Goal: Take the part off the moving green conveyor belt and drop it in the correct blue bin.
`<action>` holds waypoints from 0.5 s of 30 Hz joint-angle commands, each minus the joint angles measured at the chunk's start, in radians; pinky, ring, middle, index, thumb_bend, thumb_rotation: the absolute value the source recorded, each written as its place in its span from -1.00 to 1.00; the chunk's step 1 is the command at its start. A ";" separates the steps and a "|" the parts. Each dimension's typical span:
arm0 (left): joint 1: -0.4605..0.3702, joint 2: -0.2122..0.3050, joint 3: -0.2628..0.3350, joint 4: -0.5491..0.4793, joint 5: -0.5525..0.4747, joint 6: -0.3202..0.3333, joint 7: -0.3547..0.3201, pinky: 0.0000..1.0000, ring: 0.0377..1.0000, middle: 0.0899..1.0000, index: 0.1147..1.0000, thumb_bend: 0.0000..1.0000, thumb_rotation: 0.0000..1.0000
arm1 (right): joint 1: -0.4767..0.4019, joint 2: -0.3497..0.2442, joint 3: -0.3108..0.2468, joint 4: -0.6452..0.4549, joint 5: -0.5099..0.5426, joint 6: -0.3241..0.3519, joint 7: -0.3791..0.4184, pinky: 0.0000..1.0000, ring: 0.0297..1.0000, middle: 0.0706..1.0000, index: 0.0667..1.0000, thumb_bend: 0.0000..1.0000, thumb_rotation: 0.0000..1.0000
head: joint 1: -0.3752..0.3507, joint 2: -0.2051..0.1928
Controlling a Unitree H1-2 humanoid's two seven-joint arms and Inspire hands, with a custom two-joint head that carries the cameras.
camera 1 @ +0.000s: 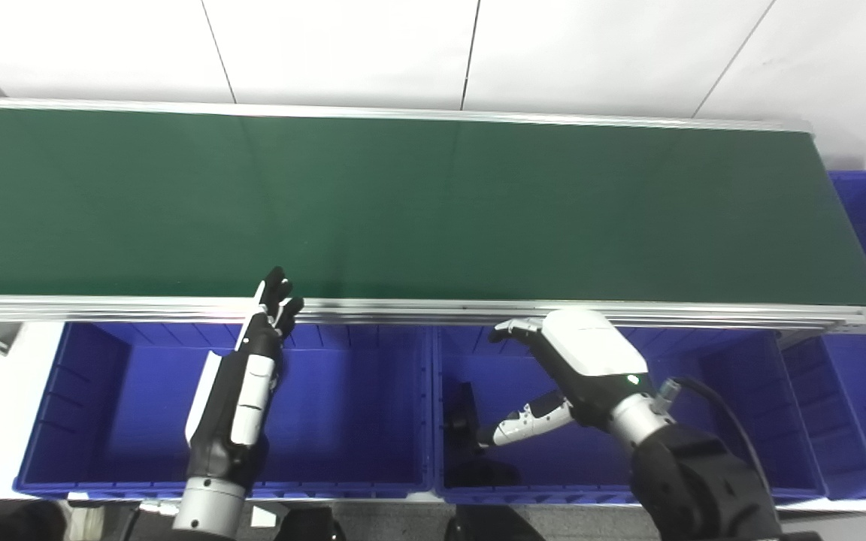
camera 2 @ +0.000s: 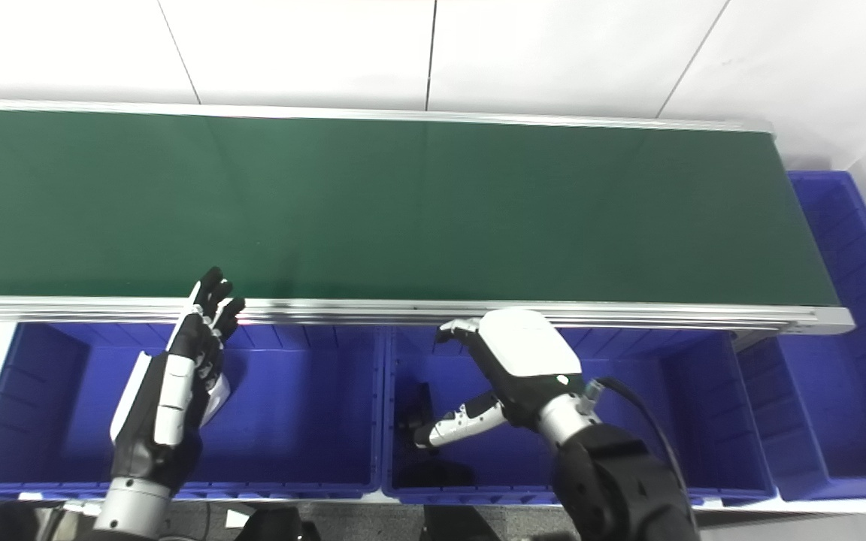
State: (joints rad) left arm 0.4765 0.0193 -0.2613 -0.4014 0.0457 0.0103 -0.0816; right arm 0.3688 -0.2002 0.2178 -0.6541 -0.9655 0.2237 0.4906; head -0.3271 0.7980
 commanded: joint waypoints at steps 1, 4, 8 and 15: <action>0.012 -0.011 -0.011 0.005 0.029 -0.083 0.013 0.95 0.87 0.93 0.99 0.05 0.98 | 0.054 0.041 -0.024 -0.048 0.125 -0.072 -0.124 0.09 0.29 0.39 0.39 0.58 0.30 | 0.002 0.001; 0.015 -0.024 -0.020 0.055 0.073 -0.163 0.033 0.89 0.82 0.87 0.95 0.07 0.88 | 0.173 0.156 -0.052 -0.053 0.382 -0.150 -0.292 0.02 0.21 0.33 0.33 0.41 0.18 | 0.050 -0.051; 0.013 -0.034 -0.026 0.094 0.098 -0.203 0.048 0.84 0.79 0.84 0.90 0.13 0.79 | 0.294 0.298 -0.049 -0.008 0.642 -0.243 -0.431 0.05 0.24 0.37 0.36 0.22 0.23 | 0.081 -0.106; -0.009 -0.045 -0.016 0.179 0.139 -0.290 0.078 0.80 0.79 0.85 0.80 0.08 0.74 | 0.319 0.420 -0.056 0.325 0.806 -0.586 -0.593 0.38 0.47 0.57 0.54 -0.07 0.64 | 0.103 -0.193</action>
State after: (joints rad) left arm 0.4718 -0.0196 -0.2829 -0.2143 0.1640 -0.1997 -0.0311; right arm 0.7101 0.1697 0.1419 -0.3972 -0.1589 -0.1926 -0.0594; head -0.2240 0.6060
